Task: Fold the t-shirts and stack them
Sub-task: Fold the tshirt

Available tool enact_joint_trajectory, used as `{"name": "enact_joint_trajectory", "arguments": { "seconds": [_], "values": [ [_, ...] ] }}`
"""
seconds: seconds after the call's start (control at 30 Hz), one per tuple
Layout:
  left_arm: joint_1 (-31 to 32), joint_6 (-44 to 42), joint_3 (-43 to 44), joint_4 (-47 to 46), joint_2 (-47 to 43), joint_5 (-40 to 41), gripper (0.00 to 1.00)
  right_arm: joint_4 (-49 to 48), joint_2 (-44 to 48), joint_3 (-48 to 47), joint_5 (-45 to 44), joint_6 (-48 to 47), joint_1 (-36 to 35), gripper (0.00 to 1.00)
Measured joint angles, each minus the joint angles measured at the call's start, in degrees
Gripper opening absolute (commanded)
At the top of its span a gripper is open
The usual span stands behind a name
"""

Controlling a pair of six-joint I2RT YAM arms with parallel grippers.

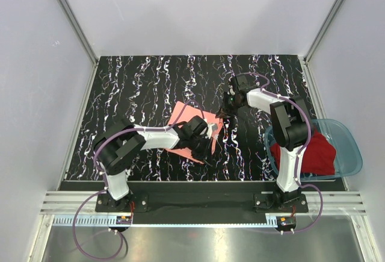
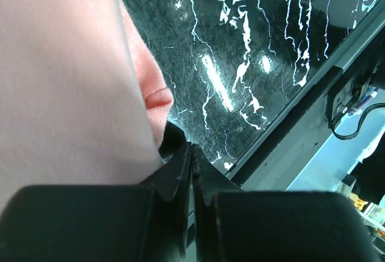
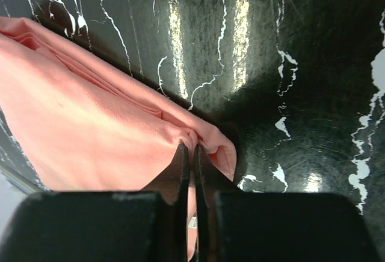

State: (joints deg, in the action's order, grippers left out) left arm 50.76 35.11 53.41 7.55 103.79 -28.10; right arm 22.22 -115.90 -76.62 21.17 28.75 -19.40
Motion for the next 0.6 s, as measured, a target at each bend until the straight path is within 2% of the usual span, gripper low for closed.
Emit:
{"name": "enact_joint_trajectory", "arguments": {
  "seconds": [0.1,0.17,0.2,0.27,0.3,0.43,0.5,0.6],
  "values": [
    [0.13,-0.42,-0.07,0.26,-0.57,0.09,0.11,0.35,0.0,-0.02,-0.79,-1.36,0.0,0.19],
    [0.26,-1.27,-0.07,2.75,-2.12,0.59,0.19,1.36,0.0,-0.52,-1.25,-2.08,0.0,0.29],
    [0.31,-1.86,0.15,4.72,-3.45,0.85,0.22,2.45,0.0,-1.09,-1.79,-2.51,0.0,0.39],
    [0.31,-2.84,1.46,8.35,-6.95,1.2,0.29,5.38,0.0,-3.15,-3.17,-3.74,0.0,0.5],
    [0.22,-3.39,2.99,10.82,-9.01,1.38,0.31,6.95,0.0,-4.35,-4.13,-4.55,0.0,0.6],
    [-2.43,-5.57,11.08,16.44,-17.46,1.84,0.43,12.31,1.14,-7.61,-7.19,-6.45,0.0,0.74],
    [-6.27,-6.43,14.08,18.4,-21.14,2.19,0.49,15.13,3.19,-7.61,-7.28,-6.45,0.0,0.8],
    [-16.28,-8.22,15.63,20.28,-25.18,2.99,0.52,15.23,8.15,-5.2,-4.22,-4.2,-0.07,0.8]
  ]
}}
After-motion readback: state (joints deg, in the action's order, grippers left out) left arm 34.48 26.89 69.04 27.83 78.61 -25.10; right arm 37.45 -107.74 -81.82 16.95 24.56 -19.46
